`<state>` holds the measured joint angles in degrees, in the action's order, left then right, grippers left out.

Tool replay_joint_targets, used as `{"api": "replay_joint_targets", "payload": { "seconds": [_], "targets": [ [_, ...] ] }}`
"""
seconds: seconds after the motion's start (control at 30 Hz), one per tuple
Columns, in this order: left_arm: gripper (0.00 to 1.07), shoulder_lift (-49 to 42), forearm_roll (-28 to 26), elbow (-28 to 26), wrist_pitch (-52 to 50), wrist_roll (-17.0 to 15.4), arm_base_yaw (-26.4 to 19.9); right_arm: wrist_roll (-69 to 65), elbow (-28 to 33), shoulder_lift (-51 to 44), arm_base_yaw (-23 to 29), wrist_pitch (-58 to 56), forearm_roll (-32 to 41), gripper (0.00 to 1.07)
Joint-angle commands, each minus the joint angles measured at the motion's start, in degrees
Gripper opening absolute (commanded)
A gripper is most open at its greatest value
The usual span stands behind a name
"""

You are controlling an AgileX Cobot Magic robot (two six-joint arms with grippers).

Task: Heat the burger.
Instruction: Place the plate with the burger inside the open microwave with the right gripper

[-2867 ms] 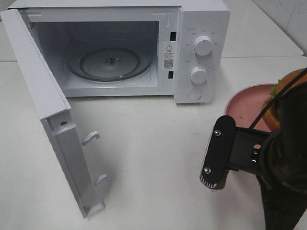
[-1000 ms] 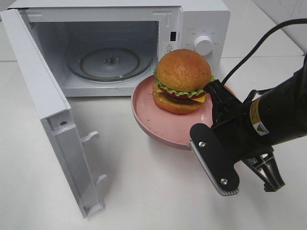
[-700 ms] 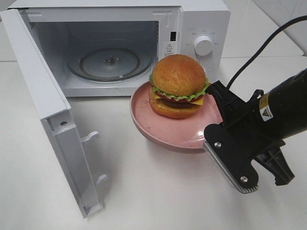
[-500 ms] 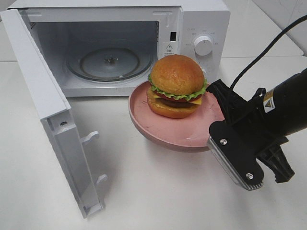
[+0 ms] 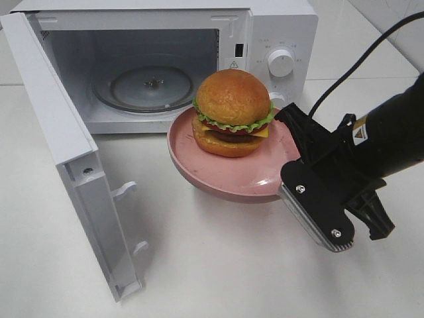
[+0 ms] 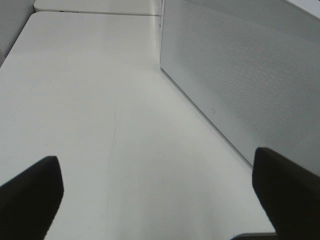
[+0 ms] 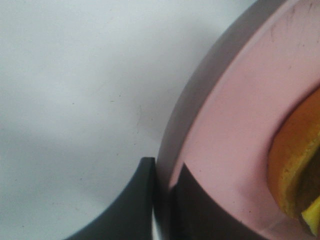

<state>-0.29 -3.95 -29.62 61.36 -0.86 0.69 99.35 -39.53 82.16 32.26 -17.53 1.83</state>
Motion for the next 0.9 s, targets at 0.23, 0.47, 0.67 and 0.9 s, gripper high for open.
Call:
{"api": "replay_joint_targets", "payload": {
  "seconds": [0.23,0.47,0.67,0.9],
  "targets": [
    [0.98,-1.03,0.11,0.11,-0.06,0.00,0.11,0.63,-7.22,4.70,3.78,2.58,0.17,0.00],
    [0.98,-1.03,0.11,0.11,-0.06,0.00,0.11,0.57,-12.03,9.51,5.67,0.86,-0.29,0.00],
    [0.98,-1.03,0.11,0.11,-0.06,0.00,0.11,0.57,-17.82,13.69,5.96,-2.64,-0.69,0.00],
    [0.98,-1.03,0.11,0.11,-0.06,0.00,0.11,0.29,-25.10,18.11,5.96,-6.82,-0.86,0.00]
  ]
}}
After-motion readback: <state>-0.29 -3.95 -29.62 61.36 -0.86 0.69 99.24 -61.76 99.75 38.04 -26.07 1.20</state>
